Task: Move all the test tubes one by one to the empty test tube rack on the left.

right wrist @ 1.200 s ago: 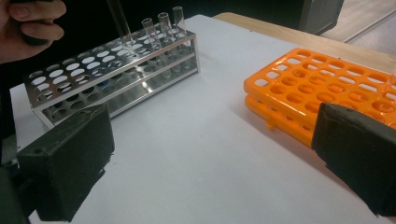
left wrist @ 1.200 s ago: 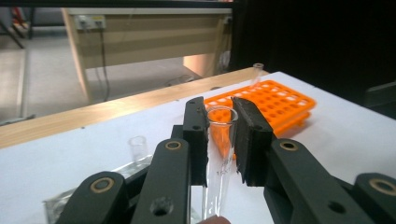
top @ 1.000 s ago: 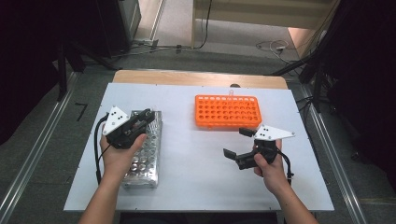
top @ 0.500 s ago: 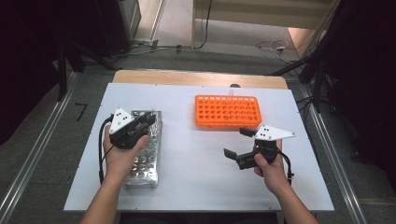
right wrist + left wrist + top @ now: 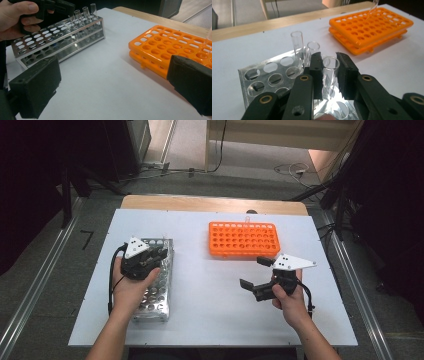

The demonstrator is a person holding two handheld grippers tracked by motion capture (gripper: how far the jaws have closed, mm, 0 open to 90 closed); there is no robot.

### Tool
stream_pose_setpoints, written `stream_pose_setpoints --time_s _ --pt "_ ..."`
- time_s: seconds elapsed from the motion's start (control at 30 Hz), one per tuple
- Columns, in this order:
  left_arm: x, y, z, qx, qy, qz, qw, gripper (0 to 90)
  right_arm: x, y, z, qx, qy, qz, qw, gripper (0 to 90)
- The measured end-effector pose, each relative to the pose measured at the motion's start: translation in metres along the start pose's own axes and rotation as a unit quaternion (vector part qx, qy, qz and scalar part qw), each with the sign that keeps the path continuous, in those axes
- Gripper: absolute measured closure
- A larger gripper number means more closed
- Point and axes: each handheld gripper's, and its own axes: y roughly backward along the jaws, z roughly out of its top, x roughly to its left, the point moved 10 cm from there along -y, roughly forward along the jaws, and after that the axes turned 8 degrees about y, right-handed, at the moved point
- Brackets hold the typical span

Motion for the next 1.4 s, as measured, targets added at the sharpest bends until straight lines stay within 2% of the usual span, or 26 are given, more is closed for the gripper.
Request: stream_pose_setpoints --time_s 0.17,0.27,0.43,0.53,0.57,0.73,0.87,1.0,1.23,1.4 --pt "-0.001 -0.003 -0.004 0.018 -0.006 0.006 0.9998 75.0 0.000 0.000 0.000 0.001 0.000 0.001 1.0000 0.0" --pt "-0.001 -0.004 -0.006 0.026 -0.006 0.003 0.9996 74.0 0.000 -0.001 -0.001 0.003 0.000 0.000 1.0000 0.0" --pt "-0.002 -0.005 -0.006 0.032 -0.003 0.004 0.9995 71.7 -0.001 -0.002 -0.003 0.006 -0.002 0.001 1.0000 0.0" --pt "-0.003 -0.002 -0.004 0.028 -0.001 -0.005 0.9996 68.0 -0.001 -0.002 -0.003 0.006 -0.002 0.001 1.0000 0.0" --pt "-0.003 -0.001 -0.004 0.026 0.000 -0.003 0.9996 66.0 -0.001 -0.002 -0.003 0.005 -0.001 0.001 1.0000 0.0" --pt "-0.006 0.005 0.001 0.015 0.013 -0.022 0.9996 52.8 -0.001 -0.001 -0.002 0.003 -0.004 0.000 1.0000 0.0" --pt "-0.011 0.013 0.007 -0.008 0.016 -0.038 0.9991 40.8 -0.004 -0.001 0.000 0.003 -0.003 -0.001 1.0000 0.0" --pt "-0.022 0.019 0.014 -0.031 0.019 -0.060 0.9975 28.1 -0.010 -0.003 0.004 0.000 -0.007 -0.010 0.9999 0.0" --pt "-0.039 0.027 0.020 -0.054 0.021 -0.100 0.9933 10.1 -0.036 -0.013 0.011 -0.004 -0.017 -0.039 0.9991 2.5" --pt "-0.049 0.029 0.021 -0.057 0.019 -0.129 0.9899 0.3 -0.059 -0.029 0.014 0.011 -0.025 -0.057 0.9980 3.6"
